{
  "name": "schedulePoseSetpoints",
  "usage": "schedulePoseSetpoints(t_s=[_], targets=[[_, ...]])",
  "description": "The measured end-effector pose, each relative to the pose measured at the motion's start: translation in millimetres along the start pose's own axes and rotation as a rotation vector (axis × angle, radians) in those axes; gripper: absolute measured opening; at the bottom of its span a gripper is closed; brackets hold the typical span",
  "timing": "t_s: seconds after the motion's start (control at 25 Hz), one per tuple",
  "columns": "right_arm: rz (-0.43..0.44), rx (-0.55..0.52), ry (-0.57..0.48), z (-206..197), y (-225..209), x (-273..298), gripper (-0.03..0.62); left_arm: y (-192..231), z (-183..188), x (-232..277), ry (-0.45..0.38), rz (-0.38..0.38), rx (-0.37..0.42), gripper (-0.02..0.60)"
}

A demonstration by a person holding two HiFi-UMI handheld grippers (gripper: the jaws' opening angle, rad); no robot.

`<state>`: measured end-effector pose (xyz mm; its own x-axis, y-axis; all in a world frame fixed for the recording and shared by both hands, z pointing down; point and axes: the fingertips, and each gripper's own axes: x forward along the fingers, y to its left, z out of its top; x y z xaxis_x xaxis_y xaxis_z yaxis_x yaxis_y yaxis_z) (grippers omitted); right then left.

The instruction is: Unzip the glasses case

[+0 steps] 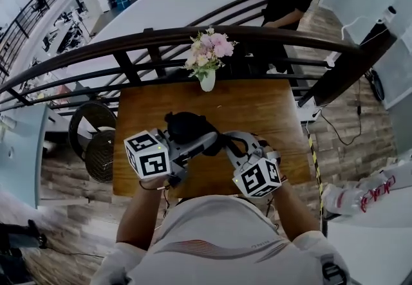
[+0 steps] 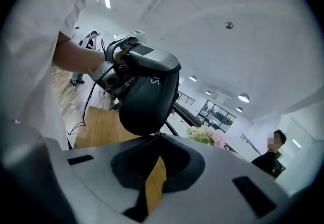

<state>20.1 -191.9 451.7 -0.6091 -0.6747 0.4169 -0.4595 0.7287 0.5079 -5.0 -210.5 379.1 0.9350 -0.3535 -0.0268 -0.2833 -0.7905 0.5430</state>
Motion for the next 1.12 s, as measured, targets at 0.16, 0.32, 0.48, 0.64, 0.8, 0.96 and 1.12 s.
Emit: schedulePoseSetpoints(t_s=[0.16,0.32,0.48,0.64,0.8,0.96,1.12], targets=[[0.016,-0.084,0.011,-3.5,6.1,-1.7,0.052,-1.9,-14.8,3.9,0.084,-0.032,-0.006,0.278],[0.022,-0.16,0.013,-3.5,11.4,-3.7,0.052,-4.7,-27.0,5.2,0.166,-0.057,-0.018,0.278],[0.024,-0.218,0.011,0.7,11.8,-3.8,0.052,-7.7,-36.2,6.6,0.234,-0.077,-0.012,0.277],[0.028,-0.259,0.001,1.5,10.9,-2.9,0.054,-8.9,-59.5,6.6,0.356,-0.089,0.018,0.275],[0.041,-0.299,-0.005,1.7,8.9,-4.9,0.052,-8.5,-69.9,3.9,0.408,-0.1,0.026,0.268],[0.056,-0.314,-0.011,3.9,12.7,-3.3,0.052,-8.9,-70.2,0.2,0.413,-0.1,0.032,0.262],[0.062,-0.367,-0.025,7.8,15.6,-4.0,0.054,-9.8,-75.2,-3.0,0.439,-0.122,0.001,0.258]])
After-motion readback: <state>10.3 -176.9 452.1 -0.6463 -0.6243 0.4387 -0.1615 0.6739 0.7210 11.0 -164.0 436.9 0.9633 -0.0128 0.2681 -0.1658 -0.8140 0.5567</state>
